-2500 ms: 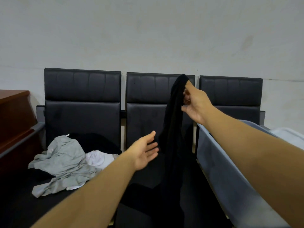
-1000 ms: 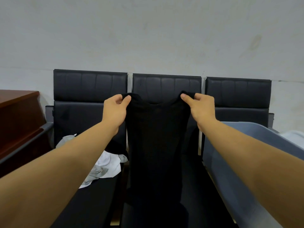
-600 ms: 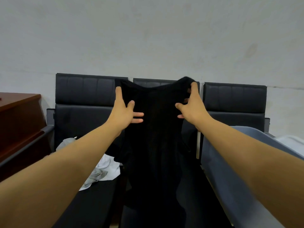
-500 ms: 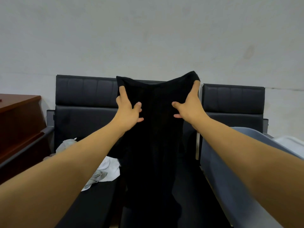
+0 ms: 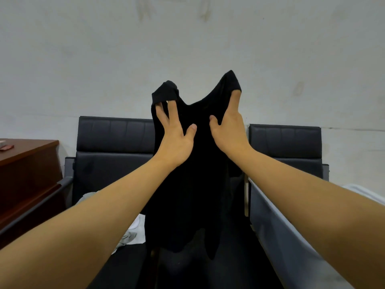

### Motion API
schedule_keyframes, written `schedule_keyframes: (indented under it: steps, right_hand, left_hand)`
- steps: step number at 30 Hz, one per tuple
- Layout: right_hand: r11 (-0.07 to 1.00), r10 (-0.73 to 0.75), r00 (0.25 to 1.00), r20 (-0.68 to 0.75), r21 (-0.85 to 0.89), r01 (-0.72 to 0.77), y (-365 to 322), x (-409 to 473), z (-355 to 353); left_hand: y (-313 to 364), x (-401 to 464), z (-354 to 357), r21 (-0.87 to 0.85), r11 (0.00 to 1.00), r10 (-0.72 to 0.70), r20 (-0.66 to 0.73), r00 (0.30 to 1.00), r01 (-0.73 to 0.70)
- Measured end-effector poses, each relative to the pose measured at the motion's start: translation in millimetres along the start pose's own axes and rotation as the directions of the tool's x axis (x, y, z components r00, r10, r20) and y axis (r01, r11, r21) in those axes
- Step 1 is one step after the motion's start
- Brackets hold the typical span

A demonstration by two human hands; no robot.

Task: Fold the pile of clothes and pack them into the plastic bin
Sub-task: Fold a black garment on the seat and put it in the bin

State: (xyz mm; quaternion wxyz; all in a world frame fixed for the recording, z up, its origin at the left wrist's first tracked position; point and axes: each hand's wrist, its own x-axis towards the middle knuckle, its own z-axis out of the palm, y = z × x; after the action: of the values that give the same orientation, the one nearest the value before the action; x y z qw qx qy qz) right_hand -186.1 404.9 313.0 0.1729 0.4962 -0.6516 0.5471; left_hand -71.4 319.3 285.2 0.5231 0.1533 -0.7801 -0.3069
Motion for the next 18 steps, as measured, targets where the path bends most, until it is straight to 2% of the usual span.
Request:
schedule_keyframes:
  steps: [4,8,12,18]
  right_hand:
    - [0.997,-0.068,0.998,-0.007,-0.023,0.068,-26.9,-1.3,-23.8]
    - [0.990,-0.137,0.990,-0.035,-0.029,0.136,-51.3,-5.6,-51.0]
    - [0.970,-0.224,0.974,-0.040,-0.103,0.218,-70.9,-7.4,-75.5]
    - [0.952,-0.256,0.967,0.020,-0.168,0.256,-43.6,4.9,-77.4]
  left_hand:
    - [31.9,-2.0,-14.9,0.023,0.998,0.059,-0.017,0.998,-0.058]
    - [59.4,-8.9,-32.0,0.070,0.980,0.188,-0.034,0.982,-0.185]
    - [88.6,-11.6,-40.8,0.091,0.967,0.242,-0.032,0.970,-0.239]
    - [83.4,3.9,-22.9,0.101,0.958,0.273,-0.024,0.962,-0.269]
